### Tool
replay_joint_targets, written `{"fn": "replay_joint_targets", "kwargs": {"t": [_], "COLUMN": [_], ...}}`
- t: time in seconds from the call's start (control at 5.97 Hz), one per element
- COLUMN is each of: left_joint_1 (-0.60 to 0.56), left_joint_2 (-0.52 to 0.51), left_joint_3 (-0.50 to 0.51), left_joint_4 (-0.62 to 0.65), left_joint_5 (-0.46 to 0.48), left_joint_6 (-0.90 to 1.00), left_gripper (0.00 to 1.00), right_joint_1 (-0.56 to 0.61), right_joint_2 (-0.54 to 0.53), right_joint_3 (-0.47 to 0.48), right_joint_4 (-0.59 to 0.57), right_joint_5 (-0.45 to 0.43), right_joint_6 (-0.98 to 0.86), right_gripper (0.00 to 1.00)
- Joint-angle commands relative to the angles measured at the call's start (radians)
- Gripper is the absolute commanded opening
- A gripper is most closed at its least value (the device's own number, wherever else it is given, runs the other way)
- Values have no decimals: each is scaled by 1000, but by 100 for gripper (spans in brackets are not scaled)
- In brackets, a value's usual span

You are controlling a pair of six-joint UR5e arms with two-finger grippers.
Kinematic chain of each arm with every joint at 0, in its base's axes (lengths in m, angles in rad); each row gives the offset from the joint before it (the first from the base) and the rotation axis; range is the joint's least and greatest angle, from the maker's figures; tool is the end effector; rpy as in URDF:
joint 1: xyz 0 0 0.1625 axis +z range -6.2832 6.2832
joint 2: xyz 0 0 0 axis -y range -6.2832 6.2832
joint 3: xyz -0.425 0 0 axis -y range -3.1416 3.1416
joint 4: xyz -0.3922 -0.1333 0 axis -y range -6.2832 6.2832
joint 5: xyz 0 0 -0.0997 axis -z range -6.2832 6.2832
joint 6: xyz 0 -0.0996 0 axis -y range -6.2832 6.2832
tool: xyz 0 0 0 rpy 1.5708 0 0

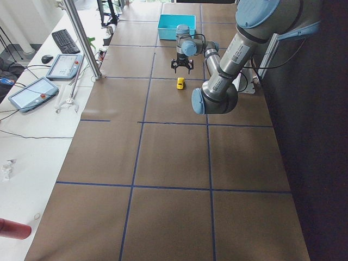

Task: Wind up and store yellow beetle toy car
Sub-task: 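Move the left gripper over the yellow beetle toy car, then lower the left gripper and grasp the yellow car's roof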

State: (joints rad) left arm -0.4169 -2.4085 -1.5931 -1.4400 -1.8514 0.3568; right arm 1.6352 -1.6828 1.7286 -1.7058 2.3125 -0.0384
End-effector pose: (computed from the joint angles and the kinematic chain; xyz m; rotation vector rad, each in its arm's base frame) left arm 0.6062 -0.3841 0.1546 0.6267 0.5873 1.5297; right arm 0.0940 -0.4319 0.6489 -0.0469 -0.7447 0.0579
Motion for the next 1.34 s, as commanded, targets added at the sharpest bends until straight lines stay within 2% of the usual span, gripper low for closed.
{"fn": "replay_joint_targets", "kwargs": {"t": [0.0,0.17,1.17], "left_joint_1": [9,13,41], "left_joint_2": [-9,-24,-27], "left_joint_3": [45,97,151], "left_joint_4": [-28,-66,-88], "left_joint_5": [32,35,58], "left_joint_6": [-2,-4,-35], "left_gripper": [100,100,100], "right_joint_1": [0,0,0], "right_joint_2": [0,0,0], "right_joint_3": [0,0,0], "right_joint_4": [0,0,0], "right_joint_5": [1,1,1], "right_joint_6": [0,0,0], "right_gripper": [100,100,100]}}
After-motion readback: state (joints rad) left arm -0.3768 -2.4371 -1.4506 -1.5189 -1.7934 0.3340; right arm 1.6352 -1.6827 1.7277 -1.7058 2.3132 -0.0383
